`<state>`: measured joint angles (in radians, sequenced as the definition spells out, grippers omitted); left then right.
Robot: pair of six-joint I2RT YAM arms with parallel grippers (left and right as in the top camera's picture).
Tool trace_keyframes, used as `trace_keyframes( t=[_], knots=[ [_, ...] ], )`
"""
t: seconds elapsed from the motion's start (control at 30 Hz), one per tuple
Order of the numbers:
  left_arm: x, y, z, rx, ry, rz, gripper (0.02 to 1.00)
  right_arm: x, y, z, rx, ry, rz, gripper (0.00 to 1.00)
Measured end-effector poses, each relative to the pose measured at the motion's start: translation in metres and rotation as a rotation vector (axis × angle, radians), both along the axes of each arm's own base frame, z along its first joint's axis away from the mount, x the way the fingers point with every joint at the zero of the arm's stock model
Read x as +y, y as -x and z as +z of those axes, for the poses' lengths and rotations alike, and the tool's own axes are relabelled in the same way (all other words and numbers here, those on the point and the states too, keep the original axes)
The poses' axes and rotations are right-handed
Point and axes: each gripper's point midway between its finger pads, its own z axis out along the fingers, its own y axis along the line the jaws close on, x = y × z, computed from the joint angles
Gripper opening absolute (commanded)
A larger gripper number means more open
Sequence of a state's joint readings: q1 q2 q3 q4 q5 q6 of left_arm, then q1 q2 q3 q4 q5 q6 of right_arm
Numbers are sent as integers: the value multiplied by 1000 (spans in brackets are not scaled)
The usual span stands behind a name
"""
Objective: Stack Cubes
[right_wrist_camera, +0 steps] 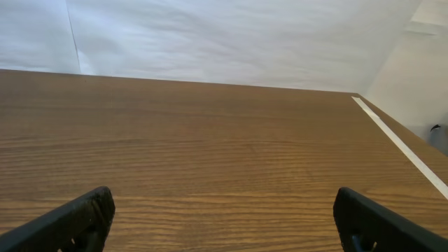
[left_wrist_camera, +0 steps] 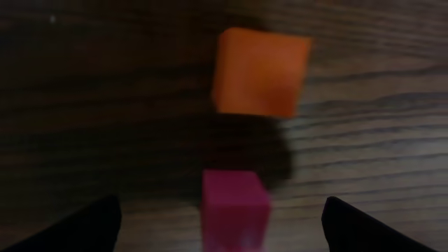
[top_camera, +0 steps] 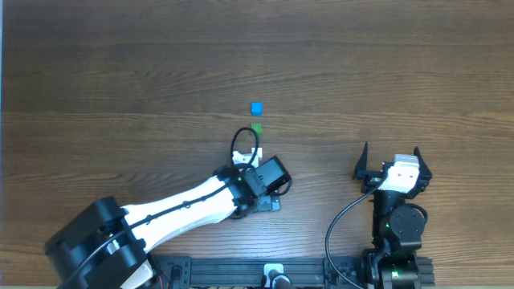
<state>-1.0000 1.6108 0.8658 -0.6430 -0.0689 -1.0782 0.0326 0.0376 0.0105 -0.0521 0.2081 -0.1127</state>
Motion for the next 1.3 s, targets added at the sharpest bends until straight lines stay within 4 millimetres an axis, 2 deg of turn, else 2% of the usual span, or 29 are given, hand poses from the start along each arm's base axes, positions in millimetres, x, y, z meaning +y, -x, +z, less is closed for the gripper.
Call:
trace_keyframes(
  t=[0.13,0.43,0.53,0.8,1.03,1.17,1.3],
  knots=[
    [-6,-2,5,-13,-20,-14,890,0,0,0,0,0,0,993],
    [-9,3,1,-14,-48,-58,884,0,0,0,0,0,0,991],
    [-8,5,-2,-11,-61,-74,853,0,0,0,0,0,0,993],
    [-7,5,-5,-7,-74,-91,667,0,0,0,0,0,0,993],
    [-6,5,-8,-4,-84,-92,566,0,0,0,0,0,0,993],
    [-5,6,-9,0,-91,-92,549,0,0,0,0,0,0,991],
    [-4,6,-10,2,-94,-92,476,0,0,0,0,0,0,991]
  ],
)
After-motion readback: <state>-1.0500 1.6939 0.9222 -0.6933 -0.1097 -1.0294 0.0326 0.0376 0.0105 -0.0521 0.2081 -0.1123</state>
